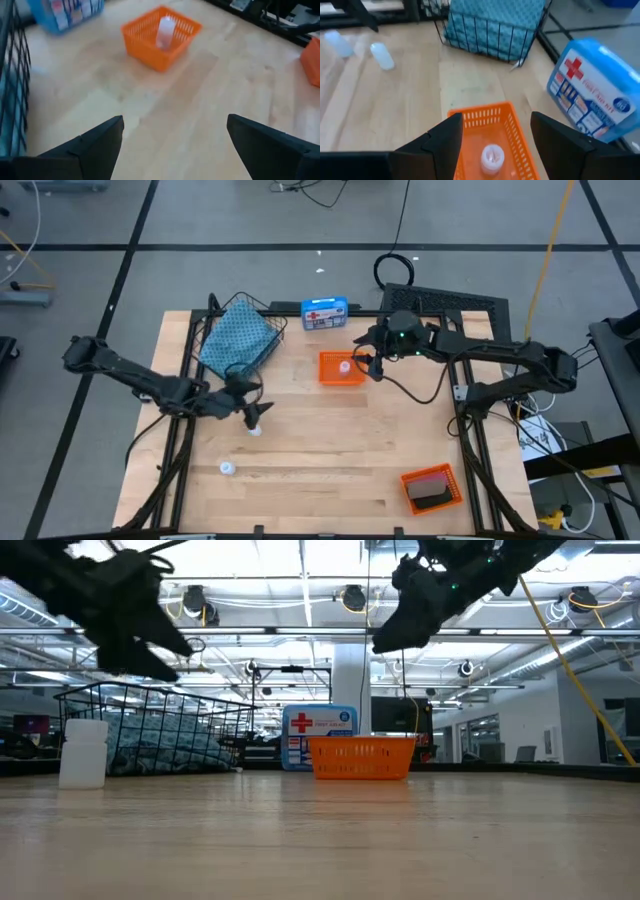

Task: Pick & place medical supplies in basket/bin
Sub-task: Put the top transparent pill bottle into the top orange bin

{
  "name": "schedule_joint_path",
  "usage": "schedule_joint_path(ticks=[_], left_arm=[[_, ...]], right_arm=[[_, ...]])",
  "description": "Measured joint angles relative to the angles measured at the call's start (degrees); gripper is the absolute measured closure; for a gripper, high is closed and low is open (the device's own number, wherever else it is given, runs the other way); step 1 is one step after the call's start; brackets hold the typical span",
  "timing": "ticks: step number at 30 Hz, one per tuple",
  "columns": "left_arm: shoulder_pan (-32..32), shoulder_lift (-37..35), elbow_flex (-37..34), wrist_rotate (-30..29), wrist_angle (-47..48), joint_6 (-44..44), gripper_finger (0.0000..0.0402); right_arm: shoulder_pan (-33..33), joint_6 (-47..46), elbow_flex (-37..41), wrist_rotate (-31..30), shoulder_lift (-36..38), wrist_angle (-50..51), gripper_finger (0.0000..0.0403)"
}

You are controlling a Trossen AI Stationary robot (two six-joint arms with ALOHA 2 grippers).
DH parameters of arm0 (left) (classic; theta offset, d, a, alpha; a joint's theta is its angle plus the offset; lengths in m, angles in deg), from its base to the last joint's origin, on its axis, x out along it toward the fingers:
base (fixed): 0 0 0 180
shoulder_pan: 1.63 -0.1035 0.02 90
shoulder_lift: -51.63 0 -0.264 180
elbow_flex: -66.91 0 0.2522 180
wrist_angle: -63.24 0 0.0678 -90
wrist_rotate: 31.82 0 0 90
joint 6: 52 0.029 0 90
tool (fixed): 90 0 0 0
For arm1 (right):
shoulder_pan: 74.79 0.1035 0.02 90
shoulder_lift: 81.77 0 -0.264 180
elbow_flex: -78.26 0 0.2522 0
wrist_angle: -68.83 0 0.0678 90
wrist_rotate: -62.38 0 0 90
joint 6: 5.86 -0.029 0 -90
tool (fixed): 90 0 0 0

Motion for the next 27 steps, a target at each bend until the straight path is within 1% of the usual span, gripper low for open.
schedule_joint_path(ticks=[3,7,9,11,14,16,18,21,25,27], left_arm=[[3.58,-4.42,-0.63,0.3,7.36,-6.36,0.0049],[8.07,-8.16,-0.63,4.66,14.63,-9.89,0.0059],[9.82,-8.8,-0.6,7.83,19.04,-12.47,0.0064],[11.24,-8.74,-0.63,10.05,25.39,-16.47,0.0068],[12.99,-8.55,-0.64,11.23,34.44,-24.5,0.0074],[14.14,-8.28,-1.12,11.32,37.78,-29.71,0.0077],[15.27,-8.25,-2.13,11.4,38.24,-32.72,0.008],[16.94,-7.57,-4.78,12.7,34.67,-33.99,0.008],[18.88,-6.12,-10.51,16.65,25.66,-34.84,0.0075],[19.65,-5.2,-13.48,16.47,19.5,-33.65,0.0074]], right_arm=[[0.1,-0.12,-0.01,0.0,0.98,0.44,0.0181],[0.22,-0.14,-0.01,0.0,1.06,0.91,0.0181],[0.22,-0.34,-0.01,0.0,1.05,1.53,0.0181],[0.22,-0.35,0.02,0.0,1.05,1.54,0.0181],[0.27,-0.38,0.81,0.0,1.05,0.94,0.0181],[0.27,-0.38,1.68,0.0,1.03,0.26,0.0181],[0.27,-0.38,2.91,0.0,1.03,-0.97,0.0181],[0.25,-0.38,4.41,0.0,1.03,-1.16,0.0181],[0.29,-0.38,5.33,0.02,1.03,-1.2,0.0181],[0.35,-0.38,5.37,0.02,1.03,-1.24,0.0181]])
